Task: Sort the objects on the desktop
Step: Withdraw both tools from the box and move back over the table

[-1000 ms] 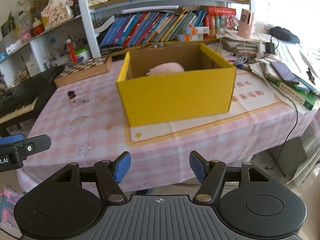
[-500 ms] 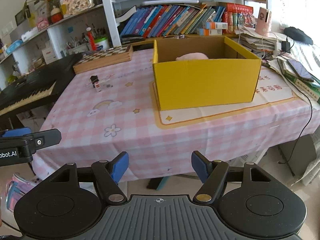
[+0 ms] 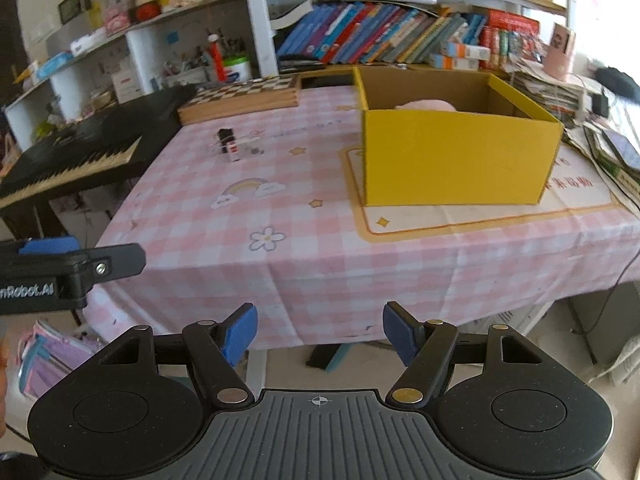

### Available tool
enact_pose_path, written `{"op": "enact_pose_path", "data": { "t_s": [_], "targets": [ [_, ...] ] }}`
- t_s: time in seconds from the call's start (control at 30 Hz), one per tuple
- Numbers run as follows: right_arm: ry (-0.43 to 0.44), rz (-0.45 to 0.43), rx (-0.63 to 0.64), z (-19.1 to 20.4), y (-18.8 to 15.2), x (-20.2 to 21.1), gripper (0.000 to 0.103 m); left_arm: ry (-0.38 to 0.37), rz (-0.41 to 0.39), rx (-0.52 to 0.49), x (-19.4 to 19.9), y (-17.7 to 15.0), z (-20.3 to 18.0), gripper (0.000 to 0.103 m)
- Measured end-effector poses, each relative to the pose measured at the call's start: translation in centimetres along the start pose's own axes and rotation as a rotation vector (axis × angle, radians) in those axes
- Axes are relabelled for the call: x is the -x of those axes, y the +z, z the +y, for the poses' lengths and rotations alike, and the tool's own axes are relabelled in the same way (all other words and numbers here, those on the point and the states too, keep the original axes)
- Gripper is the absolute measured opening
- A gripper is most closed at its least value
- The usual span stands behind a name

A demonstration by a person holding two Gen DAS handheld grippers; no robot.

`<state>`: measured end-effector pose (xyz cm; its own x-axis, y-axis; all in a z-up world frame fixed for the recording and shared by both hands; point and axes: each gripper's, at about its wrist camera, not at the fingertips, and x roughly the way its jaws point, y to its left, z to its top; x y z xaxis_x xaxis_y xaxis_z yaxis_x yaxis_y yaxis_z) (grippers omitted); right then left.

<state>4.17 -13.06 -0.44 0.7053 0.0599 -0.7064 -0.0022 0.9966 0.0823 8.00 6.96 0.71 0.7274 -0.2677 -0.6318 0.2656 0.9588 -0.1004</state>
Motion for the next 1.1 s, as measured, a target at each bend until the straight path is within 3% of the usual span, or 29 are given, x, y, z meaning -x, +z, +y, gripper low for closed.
{"op": "enact_pose_path", "data": {
  "t_s": [0.33, 1.1],
  "targets": [
    [-0.003, -0.007, 0.042, 1.2, 0.5, -0.1, 0.072, -0.010, -0.011, 0.001, 0.0, 0.1, 0.3, 0.098],
    [0.071, -0.003, 0.146, 6.1, 1.2, -1.3, 0.072, 0.049, -0.034, 0.065, 1.7, -0.6, 4.7, 0.098]
  ]
}}
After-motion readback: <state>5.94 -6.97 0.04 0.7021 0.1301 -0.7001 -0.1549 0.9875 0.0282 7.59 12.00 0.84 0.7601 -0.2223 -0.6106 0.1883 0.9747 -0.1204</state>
